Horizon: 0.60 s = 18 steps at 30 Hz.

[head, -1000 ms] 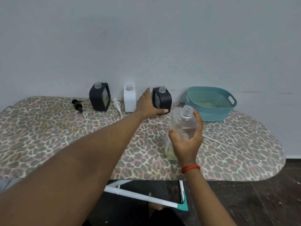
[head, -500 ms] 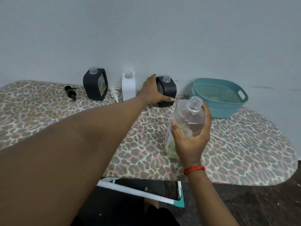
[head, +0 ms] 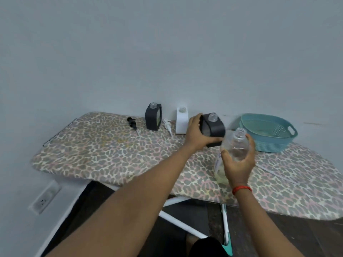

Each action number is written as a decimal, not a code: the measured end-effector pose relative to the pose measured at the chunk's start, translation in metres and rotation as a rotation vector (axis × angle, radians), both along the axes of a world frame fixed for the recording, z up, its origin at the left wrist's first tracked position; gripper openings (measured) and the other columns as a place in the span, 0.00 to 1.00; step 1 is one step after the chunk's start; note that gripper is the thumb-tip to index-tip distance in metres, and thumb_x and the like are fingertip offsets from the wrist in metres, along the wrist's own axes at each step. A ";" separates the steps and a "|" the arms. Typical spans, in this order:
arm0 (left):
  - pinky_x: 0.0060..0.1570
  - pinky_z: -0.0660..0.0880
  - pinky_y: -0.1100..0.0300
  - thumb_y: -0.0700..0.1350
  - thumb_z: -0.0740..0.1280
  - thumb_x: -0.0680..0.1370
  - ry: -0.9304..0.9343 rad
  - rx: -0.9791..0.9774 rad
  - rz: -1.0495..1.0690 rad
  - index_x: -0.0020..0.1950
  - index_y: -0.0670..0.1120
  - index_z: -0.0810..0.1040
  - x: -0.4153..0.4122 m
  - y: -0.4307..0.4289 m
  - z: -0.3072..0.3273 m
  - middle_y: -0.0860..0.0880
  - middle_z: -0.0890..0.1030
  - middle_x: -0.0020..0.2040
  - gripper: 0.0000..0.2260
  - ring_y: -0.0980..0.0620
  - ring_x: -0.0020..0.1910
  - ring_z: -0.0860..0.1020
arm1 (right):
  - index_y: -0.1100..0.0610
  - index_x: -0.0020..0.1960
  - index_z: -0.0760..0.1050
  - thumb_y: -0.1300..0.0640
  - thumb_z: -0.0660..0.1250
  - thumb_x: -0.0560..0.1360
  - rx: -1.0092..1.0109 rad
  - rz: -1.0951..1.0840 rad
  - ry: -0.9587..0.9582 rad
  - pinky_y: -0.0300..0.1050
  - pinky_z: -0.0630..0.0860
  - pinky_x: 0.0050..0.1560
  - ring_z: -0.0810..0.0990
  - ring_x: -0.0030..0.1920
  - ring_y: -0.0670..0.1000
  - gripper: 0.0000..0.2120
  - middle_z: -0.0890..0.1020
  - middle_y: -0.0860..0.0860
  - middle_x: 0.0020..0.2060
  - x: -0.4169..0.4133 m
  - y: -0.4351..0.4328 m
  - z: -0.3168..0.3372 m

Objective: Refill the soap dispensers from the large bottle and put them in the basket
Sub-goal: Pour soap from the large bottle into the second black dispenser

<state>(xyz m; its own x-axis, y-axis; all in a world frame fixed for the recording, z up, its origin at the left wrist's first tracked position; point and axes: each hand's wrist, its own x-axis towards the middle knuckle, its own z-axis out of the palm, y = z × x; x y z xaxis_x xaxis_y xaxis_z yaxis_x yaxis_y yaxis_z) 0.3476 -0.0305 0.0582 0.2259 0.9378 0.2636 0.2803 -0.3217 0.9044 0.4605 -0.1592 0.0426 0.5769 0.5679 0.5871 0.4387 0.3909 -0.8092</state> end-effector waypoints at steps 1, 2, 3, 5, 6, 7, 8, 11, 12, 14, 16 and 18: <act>0.72 0.73 0.45 0.63 0.84 0.54 -0.013 0.018 0.012 0.78 0.47 0.65 -0.012 -0.007 0.000 0.51 0.67 0.70 0.57 0.49 0.71 0.72 | 0.42 0.73 0.66 0.58 0.76 0.69 -0.017 0.001 0.000 0.55 0.78 0.64 0.78 0.66 0.52 0.37 0.76 0.54 0.68 0.000 -0.002 0.003; 0.72 0.73 0.45 0.61 0.85 0.56 -0.022 0.025 0.027 0.78 0.47 0.66 -0.025 -0.015 0.000 0.51 0.67 0.70 0.55 0.50 0.71 0.72 | 0.38 0.73 0.65 0.55 0.76 0.69 -0.033 0.004 -0.005 0.56 0.80 0.61 0.79 0.64 0.56 0.37 0.77 0.54 0.68 -0.001 -0.004 0.005; 0.72 0.73 0.46 0.58 0.86 0.58 -0.026 0.026 0.041 0.78 0.48 0.65 -0.039 -0.022 0.000 0.51 0.67 0.70 0.54 0.51 0.70 0.71 | 0.36 0.72 0.65 0.52 0.76 0.68 -0.050 0.009 -0.010 0.55 0.81 0.58 0.80 0.62 0.56 0.37 0.76 0.54 0.69 -0.002 -0.006 0.008; 0.73 0.72 0.50 0.55 0.87 0.60 -0.012 0.031 0.051 0.79 0.47 0.64 -0.064 -0.035 -0.001 0.50 0.67 0.72 0.53 0.53 0.71 0.69 | 0.40 0.73 0.66 0.50 0.76 0.68 -0.087 0.015 -0.018 0.55 0.83 0.55 0.81 0.60 0.53 0.36 0.76 0.50 0.69 -0.003 -0.010 0.011; 0.73 0.70 0.52 0.56 0.86 0.60 0.004 0.043 0.051 0.80 0.48 0.63 -0.076 -0.039 -0.003 0.50 0.66 0.73 0.54 0.53 0.71 0.69 | 0.44 0.74 0.67 0.51 0.76 0.69 -0.102 0.022 -0.024 0.56 0.83 0.55 0.81 0.60 0.50 0.36 0.75 0.46 0.69 -0.005 -0.010 0.013; 0.73 0.69 0.53 0.57 0.86 0.60 0.025 0.056 0.045 0.81 0.48 0.63 -0.086 -0.043 -0.006 0.50 0.66 0.73 0.55 0.52 0.72 0.68 | 0.47 0.75 0.67 0.53 0.77 0.70 -0.114 0.031 -0.030 0.57 0.82 0.55 0.80 0.60 0.45 0.37 0.75 0.40 0.69 -0.006 -0.009 0.013; 0.74 0.67 0.54 0.57 0.86 0.60 0.049 0.062 0.036 0.81 0.47 0.62 -0.096 -0.048 -0.008 0.49 0.66 0.73 0.55 0.51 0.72 0.68 | 0.49 0.75 0.66 0.56 0.78 0.70 -0.134 0.035 -0.040 0.56 0.82 0.56 0.79 0.60 0.38 0.37 0.73 0.34 0.67 -0.007 -0.009 0.014; 0.74 0.66 0.54 0.55 0.86 0.63 0.116 0.029 0.000 0.82 0.48 0.61 -0.116 -0.057 -0.018 0.50 0.64 0.72 0.54 0.52 0.71 0.67 | 0.51 0.74 0.68 0.60 0.78 0.70 -0.180 0.052 -0.082 0.52 0.82 0.56 0.79 0.55 0.35 0.36 0.75 0.33 0.61 -0.014 -0.008 0.018; 0.75 0.67 0.51 0.57 0.85 0.62 0.120 0.014 -0.021 0.83 0.50 0.61 -0.122 -0.058 -0.024 0.51 0.64 0.72 0.55 0.51 0.72 0.67 | 0.51 0.74 0.67 0.60 0.78 0.70 -0.190 0.063 -0.105 0.50 0.82 0.56 0.80 0.56 0.40 0.36 0.77 0.39 0.62 -0.016 -0.008 0.020; 0.74 0.69 0.45 0.58 0.84 0.63 0.113 -0.016 -0.067 0.83 0.54 0.59 -0.131 -0.061 -0.033 0.54 0.64 0.72 0.55 0.51 0.73 0.68 | 0.50 0.75 0.66 0.57 0.79 0.70 -0.225 0.102 -0.167 0.49 0.81 0.59 0.80 0.60 0.48 0.37 0.77 0.47 0.66 -0.018 -0.007 0.024; 0.71 0.73 0.53 0.54 0.85 0.64 0.087 -0.043 -0.104 0.80 0.64 0.60 -0.137 -0.063 -0.040 0.61 0.68 0.69 0.50 0.62 0.69 0.71 | 0.49 0.75 0.65 0.53 0.80 0.69 -0.275 0.152 -0.221 0.48 0.80 0.61 0.78 0.63 0.50 0.39 0.75 0.50 0.68 -0.016 -0.004 0.026; 0.61 0.73 0.72 0.48 0.86 0.66 0.077 -0.058 -0.138 0.71 0.71 0.62 -0.140 -0.064 -0.044 0.69 0.70 0.64 0.45 0.73 0.62 0.73 | 0.48 0.75 0.64 0.49 0.81 0.68 -0.317 0.193 -0.278 0.46 0.79 0.61 0.78 0.63 0.50 0.41 0.74 0.50 0.69 -0.014 -0.001 0.030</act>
<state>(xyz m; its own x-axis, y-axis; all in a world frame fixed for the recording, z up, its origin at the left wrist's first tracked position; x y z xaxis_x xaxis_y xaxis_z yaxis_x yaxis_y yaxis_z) 0.2074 -0.0944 0.0139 0.3706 0.9097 0.1873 0.3063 -0.3101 0.9000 0.4460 -0.1599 0.0727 0.2880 0.8259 0.4847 0.5995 0.2391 -0.7638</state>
